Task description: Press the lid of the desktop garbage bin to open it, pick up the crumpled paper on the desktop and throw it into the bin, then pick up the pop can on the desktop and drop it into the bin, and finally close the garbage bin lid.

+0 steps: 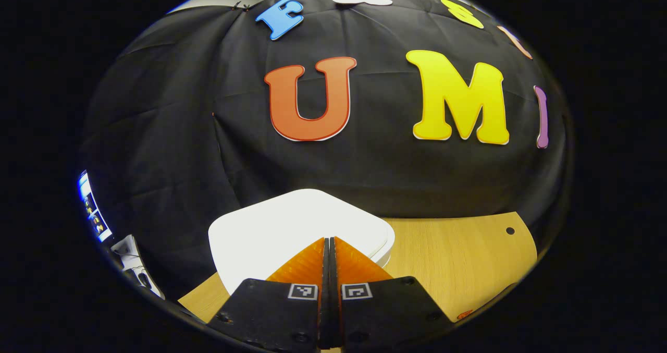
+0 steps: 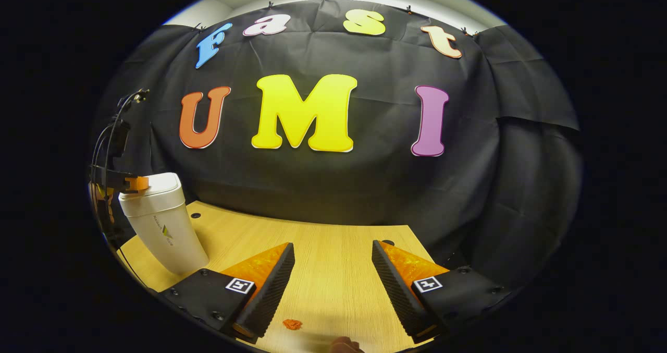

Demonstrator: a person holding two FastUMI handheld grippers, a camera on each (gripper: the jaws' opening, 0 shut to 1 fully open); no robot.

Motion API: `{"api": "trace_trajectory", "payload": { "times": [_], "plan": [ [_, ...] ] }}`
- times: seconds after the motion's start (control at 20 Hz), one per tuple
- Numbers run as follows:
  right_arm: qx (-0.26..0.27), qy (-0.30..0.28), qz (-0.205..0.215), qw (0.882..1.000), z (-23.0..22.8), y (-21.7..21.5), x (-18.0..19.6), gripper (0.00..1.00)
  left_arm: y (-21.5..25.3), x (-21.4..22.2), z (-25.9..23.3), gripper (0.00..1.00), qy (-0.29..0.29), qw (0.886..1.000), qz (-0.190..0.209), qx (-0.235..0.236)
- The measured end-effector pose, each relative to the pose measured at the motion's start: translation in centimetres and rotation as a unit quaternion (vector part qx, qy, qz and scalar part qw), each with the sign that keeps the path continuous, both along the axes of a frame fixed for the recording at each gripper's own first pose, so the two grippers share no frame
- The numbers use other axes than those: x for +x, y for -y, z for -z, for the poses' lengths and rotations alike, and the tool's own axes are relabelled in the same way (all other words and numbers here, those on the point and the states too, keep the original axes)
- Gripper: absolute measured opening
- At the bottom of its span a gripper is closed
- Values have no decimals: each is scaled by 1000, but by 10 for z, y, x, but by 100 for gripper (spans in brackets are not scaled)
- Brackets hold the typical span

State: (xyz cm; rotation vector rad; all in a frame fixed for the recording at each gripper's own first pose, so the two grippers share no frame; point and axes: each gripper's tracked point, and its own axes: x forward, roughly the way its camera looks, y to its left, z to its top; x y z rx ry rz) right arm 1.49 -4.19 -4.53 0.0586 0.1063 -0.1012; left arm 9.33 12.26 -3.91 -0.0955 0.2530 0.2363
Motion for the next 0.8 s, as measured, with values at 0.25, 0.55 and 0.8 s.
{"api": "trace_trajectory", "payload": {
  "times": [0.25,0.55,0.8],
  "plan": [
    [1,-2,-9,1000,3,-1,-3,95,4,-9,-22,4,26,999,-1,21],
    [-2,-17,-16,1000,15,-1,-9,95,16,-25,-36,4,51,999,5,0],
    [-3,-35,-33,999,32,-12,-12,94,34,-42,-35,35,63,997,22,-33]
  ]
}}
